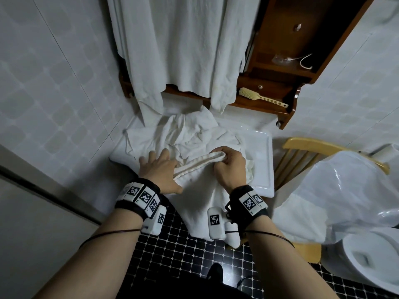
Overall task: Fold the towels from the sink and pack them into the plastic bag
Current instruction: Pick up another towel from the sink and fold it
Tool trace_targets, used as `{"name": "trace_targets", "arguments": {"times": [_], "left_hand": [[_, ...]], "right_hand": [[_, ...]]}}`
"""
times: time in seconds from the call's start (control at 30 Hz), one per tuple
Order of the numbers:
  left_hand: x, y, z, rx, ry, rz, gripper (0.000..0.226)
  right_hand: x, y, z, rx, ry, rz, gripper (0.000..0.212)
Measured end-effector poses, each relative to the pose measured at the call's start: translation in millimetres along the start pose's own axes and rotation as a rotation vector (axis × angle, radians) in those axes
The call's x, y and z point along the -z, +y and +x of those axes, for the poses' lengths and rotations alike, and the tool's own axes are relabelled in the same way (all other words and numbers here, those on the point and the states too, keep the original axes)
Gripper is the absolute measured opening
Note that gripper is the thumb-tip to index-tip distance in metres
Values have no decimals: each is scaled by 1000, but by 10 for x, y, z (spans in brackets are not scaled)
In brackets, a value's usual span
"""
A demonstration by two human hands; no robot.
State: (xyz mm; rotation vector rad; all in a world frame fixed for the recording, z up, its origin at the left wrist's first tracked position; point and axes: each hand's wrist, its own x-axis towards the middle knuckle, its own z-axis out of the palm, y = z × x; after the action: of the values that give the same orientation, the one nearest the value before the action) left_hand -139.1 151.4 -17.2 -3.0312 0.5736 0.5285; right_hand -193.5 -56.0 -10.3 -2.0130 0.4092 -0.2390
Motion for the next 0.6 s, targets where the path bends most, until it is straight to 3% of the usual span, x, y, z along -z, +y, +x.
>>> {"name": "trace_targets", "arguments": {"times": [0.07,0.2,0.27,0.4,0.47,0.53,0.6], "left_hand": [[-33,7,23,-128,11,-86,67],[-20,142,-25,-286,62,-569,59],[-2,186,-25,-328,132,-630,51],[-53,168,70,-269,178,-337,49],[-107,139,101,-117,70,-63,63],[-117,127,89,46,-46,38,75],[-82,127,89,96,-63,89,77]], "right_hand": [[-1,-11,1,55,-60,5,37],[9,-17,9,105,-94,37,36],[1,-9,14,93,-80,35,35],[6,37,40,64,-34,33,35],[25,25,41,52,23,12,37],[31,3,26,30,88,-12,37],[10,-9,20,2,149,-56,32]]}}
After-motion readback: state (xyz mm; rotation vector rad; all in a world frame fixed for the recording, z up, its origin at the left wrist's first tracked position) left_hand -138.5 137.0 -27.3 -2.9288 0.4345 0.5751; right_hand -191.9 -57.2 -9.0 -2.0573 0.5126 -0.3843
